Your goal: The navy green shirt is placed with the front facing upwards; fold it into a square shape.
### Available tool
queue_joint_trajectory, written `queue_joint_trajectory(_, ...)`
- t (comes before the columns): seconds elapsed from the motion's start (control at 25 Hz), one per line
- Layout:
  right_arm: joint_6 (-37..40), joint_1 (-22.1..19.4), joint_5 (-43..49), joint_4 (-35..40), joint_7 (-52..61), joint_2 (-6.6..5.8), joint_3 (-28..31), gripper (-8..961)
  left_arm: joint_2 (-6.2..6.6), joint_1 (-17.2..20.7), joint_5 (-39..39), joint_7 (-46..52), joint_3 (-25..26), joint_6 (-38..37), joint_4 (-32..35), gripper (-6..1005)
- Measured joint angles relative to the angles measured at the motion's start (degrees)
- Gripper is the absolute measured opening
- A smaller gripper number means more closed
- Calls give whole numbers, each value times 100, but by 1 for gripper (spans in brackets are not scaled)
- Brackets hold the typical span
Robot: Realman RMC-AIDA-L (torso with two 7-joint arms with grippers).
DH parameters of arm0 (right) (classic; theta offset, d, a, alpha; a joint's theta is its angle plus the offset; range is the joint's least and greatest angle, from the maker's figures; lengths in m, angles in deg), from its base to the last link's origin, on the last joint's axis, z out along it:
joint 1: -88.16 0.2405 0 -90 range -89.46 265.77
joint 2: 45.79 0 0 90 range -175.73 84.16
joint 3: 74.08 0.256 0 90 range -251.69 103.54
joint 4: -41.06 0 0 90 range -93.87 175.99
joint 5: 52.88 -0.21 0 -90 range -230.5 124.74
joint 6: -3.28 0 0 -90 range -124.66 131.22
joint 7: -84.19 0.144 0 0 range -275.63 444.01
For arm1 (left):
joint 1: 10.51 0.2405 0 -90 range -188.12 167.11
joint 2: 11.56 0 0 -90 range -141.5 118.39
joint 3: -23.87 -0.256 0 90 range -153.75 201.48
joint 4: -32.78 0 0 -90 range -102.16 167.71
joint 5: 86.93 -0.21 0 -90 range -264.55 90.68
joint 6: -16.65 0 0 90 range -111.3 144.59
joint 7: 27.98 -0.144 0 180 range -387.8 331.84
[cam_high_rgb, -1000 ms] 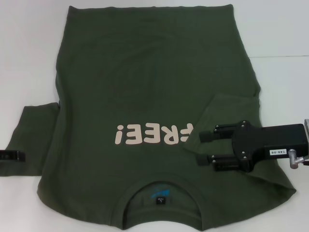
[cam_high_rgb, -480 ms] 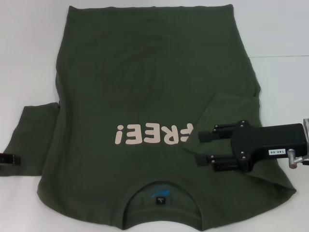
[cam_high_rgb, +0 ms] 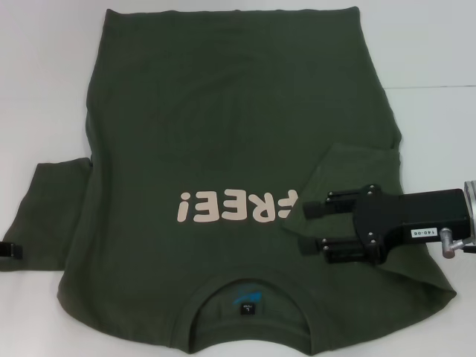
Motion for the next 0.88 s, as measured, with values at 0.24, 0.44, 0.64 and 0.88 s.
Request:
queue_joint_trajectory(0.24, 0, 19, 0, -33, 0, 0, 0, 673, -4, 1, -2, 0, -6, 44, -12, 689)
queue_joint_trajectory(0.44, -7, 20, 0, -33, 0, 0, 0, 673, -8, 0, -2, 18, -27, 64, -64, 685)
queue_joint_trajectory(0.64, -17, 20, 0, -33, 0, 0, 0, 673, -8, -18, -2, 22, -35, 64, -69, 681)
queue_joint_trajectory(0.88, -45, 20, 0, -33, 0, 0, 0, 671, -7, -58, 5, 76, -45, 63, -157, 679)
